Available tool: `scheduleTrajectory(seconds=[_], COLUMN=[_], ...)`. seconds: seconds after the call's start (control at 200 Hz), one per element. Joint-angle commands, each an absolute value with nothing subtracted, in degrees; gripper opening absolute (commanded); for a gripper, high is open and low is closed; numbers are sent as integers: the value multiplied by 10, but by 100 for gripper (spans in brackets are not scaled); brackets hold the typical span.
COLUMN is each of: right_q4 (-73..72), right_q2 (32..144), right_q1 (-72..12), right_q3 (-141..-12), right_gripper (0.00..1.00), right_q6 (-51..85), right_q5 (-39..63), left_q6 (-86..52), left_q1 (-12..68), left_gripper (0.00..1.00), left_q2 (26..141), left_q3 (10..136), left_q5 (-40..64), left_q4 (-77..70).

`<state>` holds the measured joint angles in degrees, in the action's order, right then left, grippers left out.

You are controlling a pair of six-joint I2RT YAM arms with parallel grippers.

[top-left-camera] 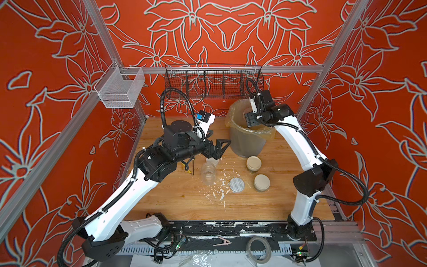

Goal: Empty moldy tea leaves from jars
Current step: Pour the moldy tea leaves from the jar into the trash bin.

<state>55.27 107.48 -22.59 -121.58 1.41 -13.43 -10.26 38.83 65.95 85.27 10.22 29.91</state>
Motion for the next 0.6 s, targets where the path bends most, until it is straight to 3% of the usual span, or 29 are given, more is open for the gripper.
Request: scheduleTrajectory(seconds=[0.0,0.135,0.31,0.49,0.596], right_q4=[557,569,554,630,644], right_q2=[1074,1079,1064,1115,1119], right_q1=[-225,-229,-228,-243,-243], right_q3=[-1225,-1237,-1223,-1290,-1311], right_gripper=[42,42,42,41,41], right_q6=[11,0,17,-28,-19], right_q5=[-135,-162,-99,-199,-144], left_q6=[-98,-95,-91,-89,-89], left_q1=[386,386,386,386,386], left_gripper=[97,97,97,97,97], left_q2=[649,650,657,656,656], left_q3=[848,848,854,854,852], left_q5=[108,106,109,112,110], left_q4=[285,285,285,285,282])
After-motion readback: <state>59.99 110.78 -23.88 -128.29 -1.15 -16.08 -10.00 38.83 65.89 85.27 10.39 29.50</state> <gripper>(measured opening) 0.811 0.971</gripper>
